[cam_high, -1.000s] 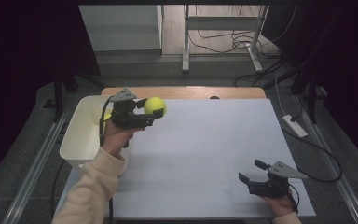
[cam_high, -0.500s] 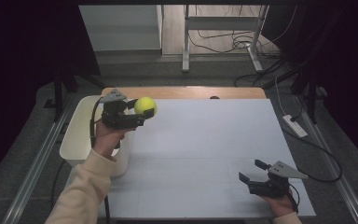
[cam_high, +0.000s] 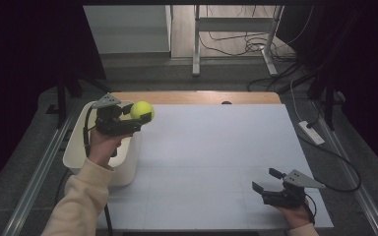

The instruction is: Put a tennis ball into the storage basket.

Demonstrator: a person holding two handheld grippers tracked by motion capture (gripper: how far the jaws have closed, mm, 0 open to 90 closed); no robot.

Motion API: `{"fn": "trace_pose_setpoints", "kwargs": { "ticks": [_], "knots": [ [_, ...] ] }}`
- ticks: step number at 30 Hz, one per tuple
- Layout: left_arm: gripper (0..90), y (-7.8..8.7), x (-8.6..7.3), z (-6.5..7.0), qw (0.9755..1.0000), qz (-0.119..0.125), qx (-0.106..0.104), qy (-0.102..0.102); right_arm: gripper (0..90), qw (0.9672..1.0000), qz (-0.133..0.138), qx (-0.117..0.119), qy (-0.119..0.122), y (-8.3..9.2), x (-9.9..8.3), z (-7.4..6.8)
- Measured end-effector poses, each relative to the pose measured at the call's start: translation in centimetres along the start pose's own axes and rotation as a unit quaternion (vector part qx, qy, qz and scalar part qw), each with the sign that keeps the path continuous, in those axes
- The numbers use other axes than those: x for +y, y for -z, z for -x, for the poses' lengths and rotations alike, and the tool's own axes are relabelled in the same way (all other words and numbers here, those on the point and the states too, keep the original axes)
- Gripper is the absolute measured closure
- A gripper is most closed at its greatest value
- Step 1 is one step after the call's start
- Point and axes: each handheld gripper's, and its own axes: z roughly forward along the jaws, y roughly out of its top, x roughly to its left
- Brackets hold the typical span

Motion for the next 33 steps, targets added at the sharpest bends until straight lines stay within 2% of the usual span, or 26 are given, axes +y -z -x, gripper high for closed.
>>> {"fn": "trace_pose_setpoints", "kwargs": {
  "ticks": [15, 33],
  "knots": [
    [27.1, 1.9, -0.8, -1.6, 0.9996, 0.0, 0.024, 0.016, 12.3, 1.0, 0.0, -0.001, 0.001, 0.0, 0.0, 0.0],
    [27.1, 3.0, -1.8, -3.1, 0.9983, -0.009, 0.05, 0.029, 12.3, 1.0, 0.001, -0.002, 0.002, 0.0, 0.0, -0.1]
  ]
}}
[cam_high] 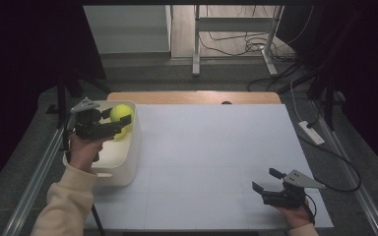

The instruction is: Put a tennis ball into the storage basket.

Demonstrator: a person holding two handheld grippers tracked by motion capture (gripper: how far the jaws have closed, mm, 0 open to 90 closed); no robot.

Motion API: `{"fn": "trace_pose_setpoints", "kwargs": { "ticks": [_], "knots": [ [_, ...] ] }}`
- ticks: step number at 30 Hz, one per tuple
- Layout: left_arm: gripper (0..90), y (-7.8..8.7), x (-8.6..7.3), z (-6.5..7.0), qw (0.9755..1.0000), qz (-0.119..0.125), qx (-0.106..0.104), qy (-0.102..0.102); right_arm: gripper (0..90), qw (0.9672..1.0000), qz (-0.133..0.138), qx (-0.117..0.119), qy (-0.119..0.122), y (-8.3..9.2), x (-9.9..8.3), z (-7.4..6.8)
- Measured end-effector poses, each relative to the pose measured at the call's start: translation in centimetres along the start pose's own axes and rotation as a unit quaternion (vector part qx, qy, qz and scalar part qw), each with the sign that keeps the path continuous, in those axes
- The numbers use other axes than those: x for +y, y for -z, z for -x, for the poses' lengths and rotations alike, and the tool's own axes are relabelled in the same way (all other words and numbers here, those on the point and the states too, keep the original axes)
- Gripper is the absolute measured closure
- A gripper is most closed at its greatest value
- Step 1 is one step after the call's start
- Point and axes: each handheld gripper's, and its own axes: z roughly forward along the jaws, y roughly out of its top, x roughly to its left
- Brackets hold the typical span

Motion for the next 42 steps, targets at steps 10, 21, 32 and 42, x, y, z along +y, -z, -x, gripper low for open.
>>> {"fn": "trace_pose_setpoints", "kwargs": {
  "ticks": [10, 21, 32, 42],
  "knots": [
    [27.0, 0.3, -0.8, -0.8, 0.9999, -0.009, 0.004, 0.013, 12.3, 1.0, 0.0, -0.001, 0.001, 0.0, 0.0, 0.0],
    [27.0, 0.4, -1.2, -1.7, 0.9989, -0.028, 0.036, 0.009, 12.3, 1.0, -0.002, -0.002, 0.001, 0.0, 0.0, 0.0],
    [26.8, 0.1, -1.3, -1.8, 0.9979, -0.044, 0.047, 0.008, 12.3, 1.0, -0.003, -0.002, 0.0, 0.0, 0.0, 0.0],
    [26.3, -0.3, -1.5, -2.0, 0.9967, -0.058, 0.056, 0.004, 12.3, 1.0, -0.002, -0.001, 0.002, 0.0, 0.0, -0.1]
  ]
}}
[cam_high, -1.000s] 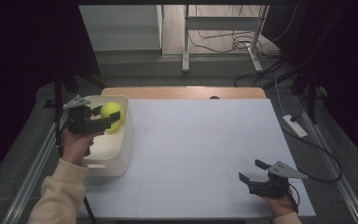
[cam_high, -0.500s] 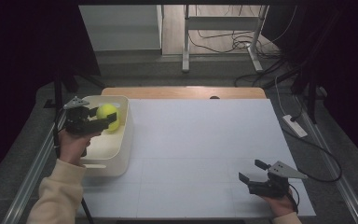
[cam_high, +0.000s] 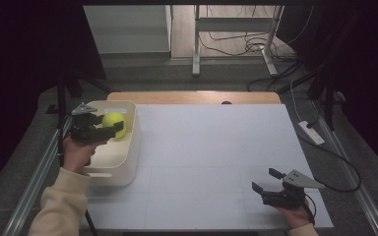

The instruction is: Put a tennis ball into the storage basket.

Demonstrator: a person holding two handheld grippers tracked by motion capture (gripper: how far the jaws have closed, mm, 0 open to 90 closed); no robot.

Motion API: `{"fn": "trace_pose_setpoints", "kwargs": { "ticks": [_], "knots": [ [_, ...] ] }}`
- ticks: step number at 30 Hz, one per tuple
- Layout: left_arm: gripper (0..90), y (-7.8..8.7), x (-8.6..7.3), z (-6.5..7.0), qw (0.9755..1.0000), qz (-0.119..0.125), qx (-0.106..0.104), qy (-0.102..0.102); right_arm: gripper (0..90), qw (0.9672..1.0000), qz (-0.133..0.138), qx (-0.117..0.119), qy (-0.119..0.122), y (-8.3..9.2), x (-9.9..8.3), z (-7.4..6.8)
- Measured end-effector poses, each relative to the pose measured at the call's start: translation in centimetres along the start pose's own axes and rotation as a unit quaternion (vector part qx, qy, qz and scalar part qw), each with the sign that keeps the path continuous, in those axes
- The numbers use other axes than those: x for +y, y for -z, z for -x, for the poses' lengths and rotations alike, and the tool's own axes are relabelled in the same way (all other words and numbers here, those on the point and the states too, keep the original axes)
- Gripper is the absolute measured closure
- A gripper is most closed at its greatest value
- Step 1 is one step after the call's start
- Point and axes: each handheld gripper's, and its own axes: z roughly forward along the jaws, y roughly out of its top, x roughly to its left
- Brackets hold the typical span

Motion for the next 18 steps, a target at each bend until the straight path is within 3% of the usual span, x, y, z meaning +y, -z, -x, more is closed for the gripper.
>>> {"fn": "trace_pose_setpoints", "kwargs": {
  "ticks": [9, 18],
  "knots": [
    [15.7, 0.28, 0.25, -0.04, 0.9998, 0.011, 0.015, 0.007, 12.3, 1.0, -0.003, 0.001, 0.001, -0.01, -0.02, 0.03],
    [13.9, 0.54, 0.25, 0.24, 0.9997, 0.021, -0.007, 0.004, 12.3, 1.0, -0.003, 0.002, 0.001, -0.06, -0.03, 0.01]
  ]
}}
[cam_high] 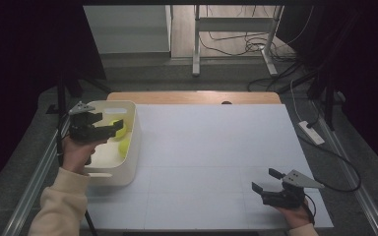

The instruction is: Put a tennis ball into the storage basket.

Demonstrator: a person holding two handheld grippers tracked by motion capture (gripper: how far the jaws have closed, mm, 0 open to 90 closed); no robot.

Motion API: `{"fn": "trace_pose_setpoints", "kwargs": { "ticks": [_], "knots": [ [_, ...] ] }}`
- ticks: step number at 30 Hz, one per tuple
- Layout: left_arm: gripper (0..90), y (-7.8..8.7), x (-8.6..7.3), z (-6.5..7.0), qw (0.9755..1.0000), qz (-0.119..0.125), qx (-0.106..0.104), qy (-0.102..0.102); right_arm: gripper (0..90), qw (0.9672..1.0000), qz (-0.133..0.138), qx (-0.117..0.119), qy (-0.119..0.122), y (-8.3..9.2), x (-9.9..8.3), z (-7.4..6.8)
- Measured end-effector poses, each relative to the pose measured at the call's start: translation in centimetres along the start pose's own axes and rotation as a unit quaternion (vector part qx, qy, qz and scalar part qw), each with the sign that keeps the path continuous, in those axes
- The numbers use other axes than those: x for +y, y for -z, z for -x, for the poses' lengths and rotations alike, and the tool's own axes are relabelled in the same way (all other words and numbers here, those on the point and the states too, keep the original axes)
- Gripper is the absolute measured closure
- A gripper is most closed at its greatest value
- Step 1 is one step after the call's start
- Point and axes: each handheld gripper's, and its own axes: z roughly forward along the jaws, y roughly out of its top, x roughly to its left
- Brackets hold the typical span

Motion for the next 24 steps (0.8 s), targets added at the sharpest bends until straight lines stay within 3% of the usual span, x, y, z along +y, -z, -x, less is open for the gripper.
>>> {"fn": "trace_pose_setpoints", "kwargs": {
  "ticks": [10, 14, 22, 24],
  "knots": [
    [13.0, 0.5, -0.1, 1.4, 0.9982, 0.026, -0.054, -0.008, 12.3, 1.0, 0.0, -0.001, -0.001, 0.0, 0.0, 0.0],
    [12.9, 0.6, -0.3, 2.4, 0.9962, 0.035, -0.078, -0.015, 12.3, 1.0, 0.001, 0.0, 0.0, 0.0, 0.0, 0.0],
    [13.8, 0.7, -0.8, 3.8, 0.993, 0.044, -0.105, -0.032, 12.3, 1.0, 0.0, -0.001, -0.003, 0.2, -0.1, -0.1],
    [14.0, 0.8, -0.9, 4.5, 0.9905, 0.05, -0.124, -0.034, 12.3, 1.0, -0.001, -0.002, -0.001, 0.3, -0.1, -0.1]
  ]
}}
